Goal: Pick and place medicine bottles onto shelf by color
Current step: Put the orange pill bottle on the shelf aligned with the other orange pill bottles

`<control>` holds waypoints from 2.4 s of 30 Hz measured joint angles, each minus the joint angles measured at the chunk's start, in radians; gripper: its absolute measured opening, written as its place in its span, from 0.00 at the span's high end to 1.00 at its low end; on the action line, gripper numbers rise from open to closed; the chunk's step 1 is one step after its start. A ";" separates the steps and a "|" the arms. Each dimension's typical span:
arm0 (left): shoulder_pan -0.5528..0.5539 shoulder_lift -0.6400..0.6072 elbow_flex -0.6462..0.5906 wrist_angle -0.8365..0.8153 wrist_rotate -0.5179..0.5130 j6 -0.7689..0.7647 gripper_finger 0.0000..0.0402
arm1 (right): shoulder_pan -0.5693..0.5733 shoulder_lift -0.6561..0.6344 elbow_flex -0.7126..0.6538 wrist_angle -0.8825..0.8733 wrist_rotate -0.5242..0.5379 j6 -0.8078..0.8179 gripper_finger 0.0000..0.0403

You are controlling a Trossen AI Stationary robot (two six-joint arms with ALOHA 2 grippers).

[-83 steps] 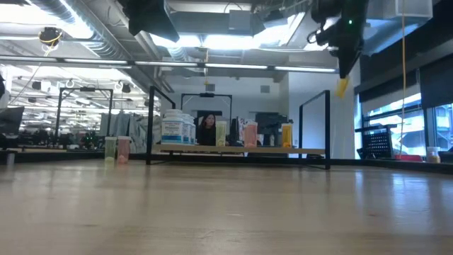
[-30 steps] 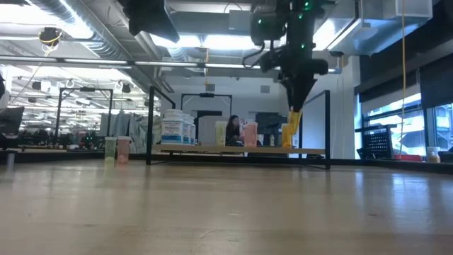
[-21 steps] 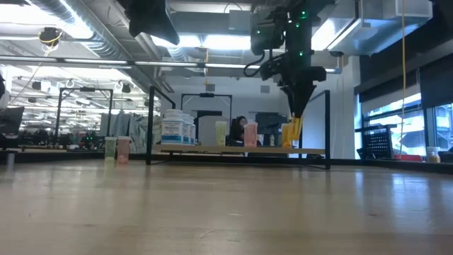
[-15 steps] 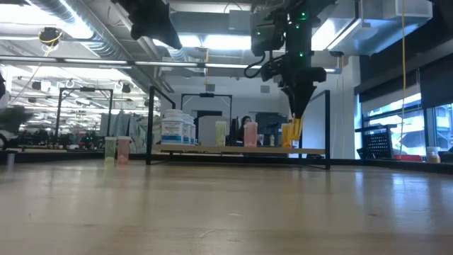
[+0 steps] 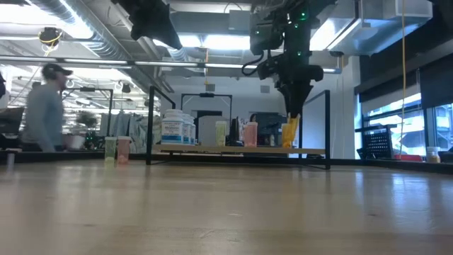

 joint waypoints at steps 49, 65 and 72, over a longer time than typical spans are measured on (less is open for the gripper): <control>0.000 0.000 0.000 -0.001 -0.001 0.000 1.00 | -0.058 0.052 -0.002 0.011 -0.064 0.022 0.68; 0.000 0.000 0.000 -0.001 -0.001 0.000 1.00 | -0.058 0.059 -0.007 0.028 -0.060 0.023 0.62; 0.000 0.000 0.000 -0.001 -0.001 0.000 1.00 | -0.058 0.058 -0.006 0.030 -0.060 0.022 0.57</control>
